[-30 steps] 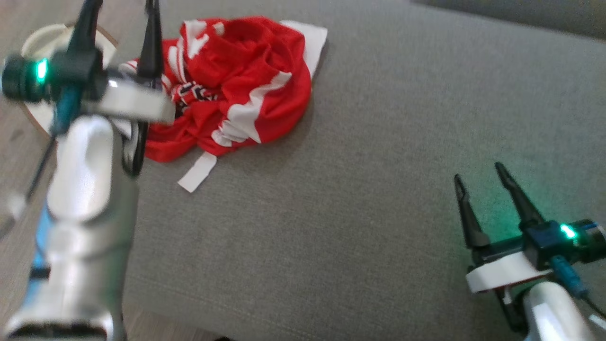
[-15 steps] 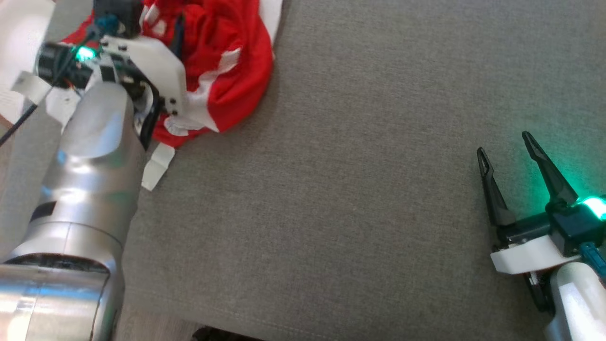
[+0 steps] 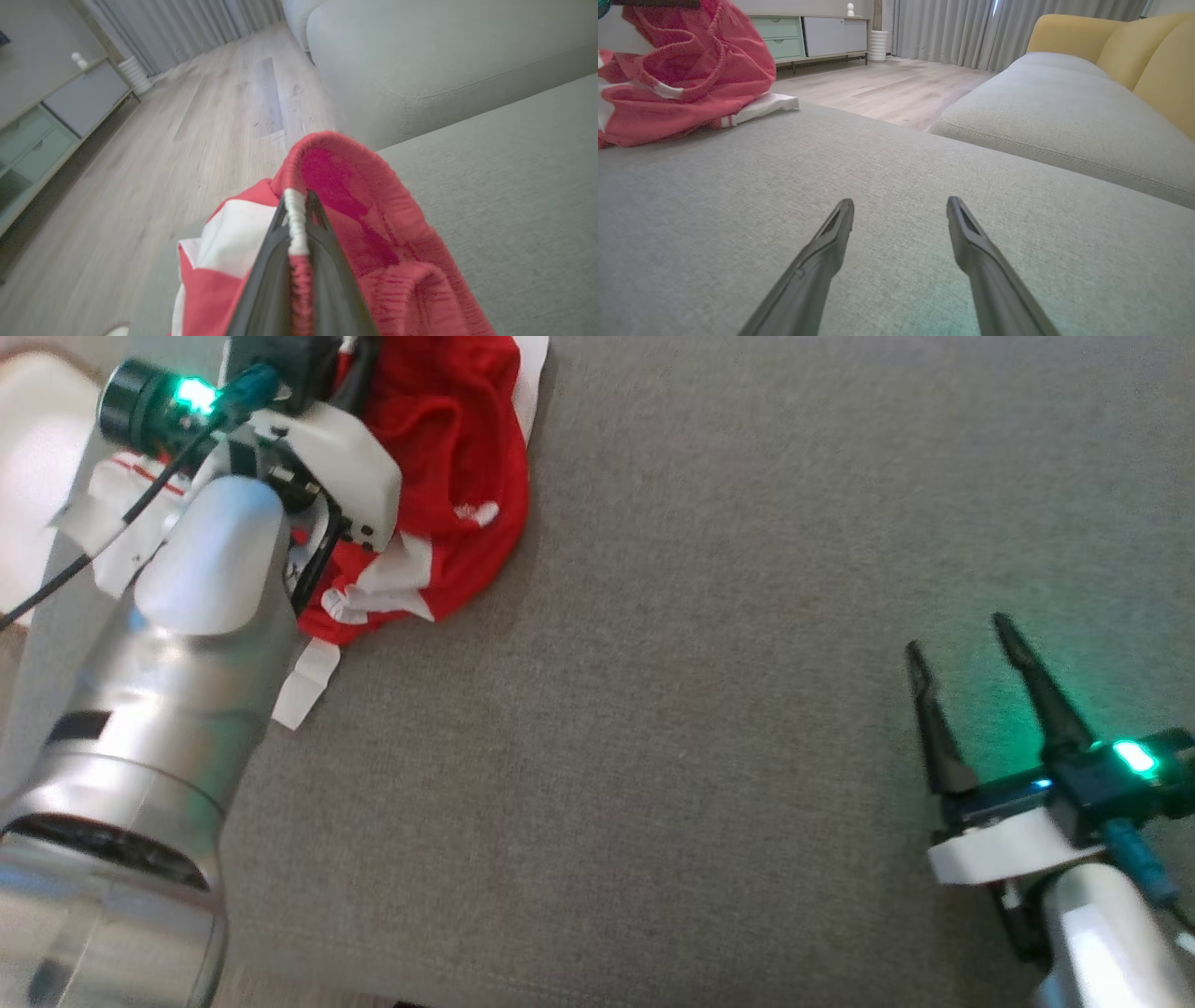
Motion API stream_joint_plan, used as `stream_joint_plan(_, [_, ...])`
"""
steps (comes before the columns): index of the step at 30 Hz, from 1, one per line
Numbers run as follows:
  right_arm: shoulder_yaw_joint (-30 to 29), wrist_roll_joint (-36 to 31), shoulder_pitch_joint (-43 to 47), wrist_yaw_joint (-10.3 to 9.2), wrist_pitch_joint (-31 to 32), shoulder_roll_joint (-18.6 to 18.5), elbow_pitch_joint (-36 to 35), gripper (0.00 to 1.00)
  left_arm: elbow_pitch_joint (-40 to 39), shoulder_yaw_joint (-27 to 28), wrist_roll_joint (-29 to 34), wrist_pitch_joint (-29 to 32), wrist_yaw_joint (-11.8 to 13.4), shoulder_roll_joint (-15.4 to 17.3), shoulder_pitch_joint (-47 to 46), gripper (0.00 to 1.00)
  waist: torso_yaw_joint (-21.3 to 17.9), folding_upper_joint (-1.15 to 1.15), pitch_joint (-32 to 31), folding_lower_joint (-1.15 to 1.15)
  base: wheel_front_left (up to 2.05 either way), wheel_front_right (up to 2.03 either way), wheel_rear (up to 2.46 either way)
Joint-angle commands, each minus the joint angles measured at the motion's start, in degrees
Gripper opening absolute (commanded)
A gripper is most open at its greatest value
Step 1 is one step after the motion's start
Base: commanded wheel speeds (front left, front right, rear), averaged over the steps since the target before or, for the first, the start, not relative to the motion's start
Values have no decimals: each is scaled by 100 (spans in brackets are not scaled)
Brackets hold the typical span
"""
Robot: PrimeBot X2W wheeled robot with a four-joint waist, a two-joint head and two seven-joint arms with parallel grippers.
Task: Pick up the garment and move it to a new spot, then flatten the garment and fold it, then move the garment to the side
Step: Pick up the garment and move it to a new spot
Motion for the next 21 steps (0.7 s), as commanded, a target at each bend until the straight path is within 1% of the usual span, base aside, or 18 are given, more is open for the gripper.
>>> stream_joint_plan(1, [191, 35, -7, -4, -29, 62, -99, 100, -272, -116, -36, -77, 11, 359, -367, 0, -170, 0, -325, 0, 0, 0, 0])
stream_joint_plan(4, [342, 73, -28, -4, -29, 249, 69, 100, -609, -648, -261, -135, 11, 526, -562, 0, -395, 0, -707, 0, 0, 0, 0])
stream_joint_plan(8, [472, 170, 17, -4, -29, 498, 230, 100, -1078, -1219, -648, -99, 10, 706, -791, 0, -831, 0, -1238, 0, 0, 0, 0])
stream_joint_plan(10, [517, 223, 78, -4, -29, 587, 287, 100, -1326, -1436, -880, -61, 10, 784, -898, 0, -1095, 0, -1478, 0, 0, 0, 0])
stream_joint_plan(11, [520, 280, 154, -4, -29, 645, 324, 100, -1582, -1629, -1083, -52, 10, 848, -1020, 0, -1357, 0, -1678, 0, 0, 0, 0])
stream_joint_plan(13, [522, 341, 229, -4, -29, 676, 357, 100, -1781, -1840, -1199, -22, 10, 919, -1137, 0, -1653, 0, -1858, 0, 0, 0, 0])
stream_joint_plan(16, [558, 521, 349, -4, -29, 691, 363, 100, -2005, -2055, -1520, 63, 10, 916, -1249, 0, -2106, 0, -2078, 0, 0, 0, 0])
stream_joint_plan(18, [599, 672, 408, -4, -29, 693, 347, 100, -2084, -2081, -1749, 76, 10, 871, -1337, 0, -2412, 0, -2158, 0, 0, 0, 0])
stream_joint_plan(20, [609, 777, 444, -4, -29, 694, 329, 100, -2091, -2038, -1947, 26, 10, 754, -1424, 0, -2672, 0, -2186, 0, 0, 0, 0])
stream_joint_plan(21, [609, 777, 444, -4, -29, 694, 329, 100, -2091, -2038, -1947, 26, 10, 754, -1424, 0, -2672, 0, -2186, 0, 0, 0, 0])
